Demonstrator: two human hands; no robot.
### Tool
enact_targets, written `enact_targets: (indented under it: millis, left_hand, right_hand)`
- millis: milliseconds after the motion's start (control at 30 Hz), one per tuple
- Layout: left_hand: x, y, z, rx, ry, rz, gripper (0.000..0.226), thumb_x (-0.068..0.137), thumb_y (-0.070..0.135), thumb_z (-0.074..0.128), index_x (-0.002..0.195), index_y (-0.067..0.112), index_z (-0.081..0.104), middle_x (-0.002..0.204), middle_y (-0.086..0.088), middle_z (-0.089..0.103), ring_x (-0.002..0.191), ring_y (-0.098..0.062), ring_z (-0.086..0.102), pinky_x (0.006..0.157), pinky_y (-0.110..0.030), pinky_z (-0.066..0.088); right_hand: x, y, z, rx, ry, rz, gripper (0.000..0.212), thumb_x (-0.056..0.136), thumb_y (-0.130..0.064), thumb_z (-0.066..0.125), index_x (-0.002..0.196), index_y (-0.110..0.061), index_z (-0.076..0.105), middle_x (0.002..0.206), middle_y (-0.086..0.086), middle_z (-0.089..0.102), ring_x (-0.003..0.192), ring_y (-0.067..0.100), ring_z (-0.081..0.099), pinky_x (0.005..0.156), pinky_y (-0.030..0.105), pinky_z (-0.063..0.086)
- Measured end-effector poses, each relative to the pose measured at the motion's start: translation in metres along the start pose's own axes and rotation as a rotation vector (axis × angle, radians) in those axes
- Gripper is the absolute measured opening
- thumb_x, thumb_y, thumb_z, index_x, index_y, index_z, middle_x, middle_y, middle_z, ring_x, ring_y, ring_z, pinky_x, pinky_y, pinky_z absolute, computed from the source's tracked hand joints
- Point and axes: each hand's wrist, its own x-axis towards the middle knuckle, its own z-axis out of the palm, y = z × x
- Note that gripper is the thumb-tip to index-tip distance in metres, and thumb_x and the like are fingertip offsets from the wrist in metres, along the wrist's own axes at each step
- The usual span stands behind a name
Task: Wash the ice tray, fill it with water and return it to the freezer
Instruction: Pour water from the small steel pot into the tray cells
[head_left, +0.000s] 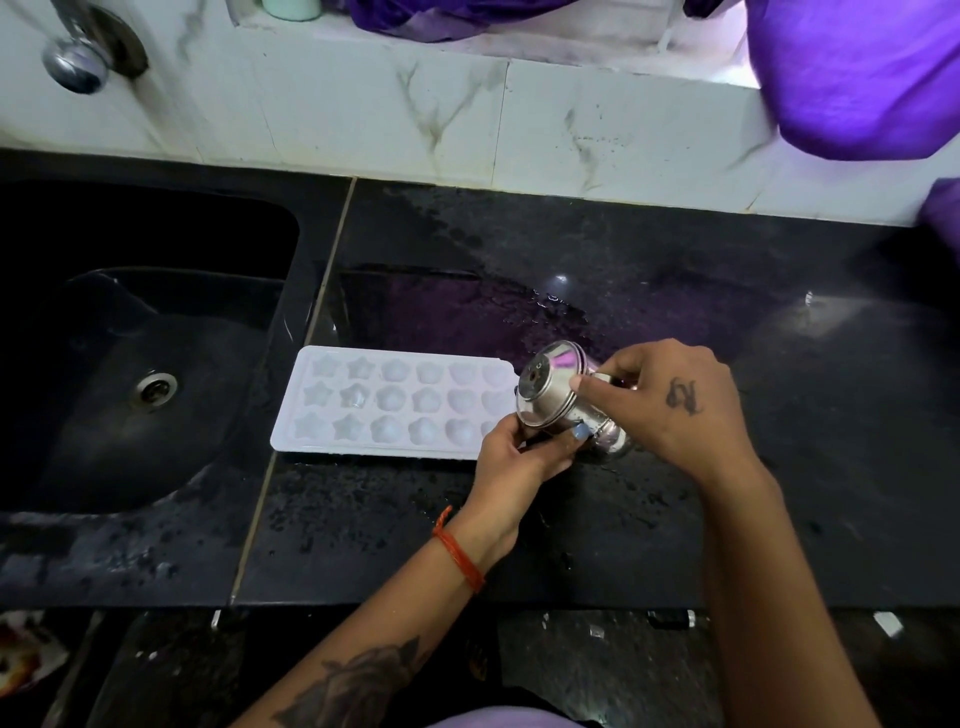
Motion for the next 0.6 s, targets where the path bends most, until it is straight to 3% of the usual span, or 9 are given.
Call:
enact_targets:
  millis: [233, 433, 600]
  left_hand:
    - [-0.003, 0.003, -0.002, 0.102, 0.097, 0.088, 0.038, 0.073, 0.015, 0.079, 0.107, 0.007, 0.062, 0.103, -0.005, 0.07, 0.1, -0.021, 0.067, 0.084, -0.032, 0.056]
    - [-0.009, 0.012, -0.015, 0.209, 0.194, 0.141, 0.068, 0.045, 0.049, 0.083, 0.103, 0.018, 0.066, 0.103, 0.002, 0.071, 0.102, -0.018, 0.066, 0.092, -0.043, 0.053]
    - [-0.019, 0.023, -0.032, 0.189, 0.243, 0.195, 0.064, 0.045, 0.047, 0.082, 0.101, 0.018, 0.068, 0.099, 0.002, 0.073, 0.101, -0.02, 0.067, 0.093, -0.047, 0.051]
  right_hand:
    - [-0.002, 0.005, 0.002, 0.165, -0.008, 0.059, 0.026, 0.082, -0.043, 0.065, 0.071, -0.021, 0.071, 0.056, -0.005, 0.062, 0.058, 0.011, 0.057, 0.052, 0.023, 0.038]
    - [-0.001, -0.002, 0.009, 0.266, -0.018, 0.061, 0.023, 0.08, -0.044, 0.067, 0.066, -0.025, 0.069, 0.063, -0.004, 0.068, 0.066, 0.013, 0.062, 0.058, 0.027, 0.042]
    - [0.003, -0.023, 0.015, 0.29, -0.038, 0.01, 0.023, 0.079, -0.046, 0.067, 0.067, -0.026, 0.07, 0.062, -0.005, 0.067, 0.067, 0.013, 0.063, 0.063, 0.028, 0.044]
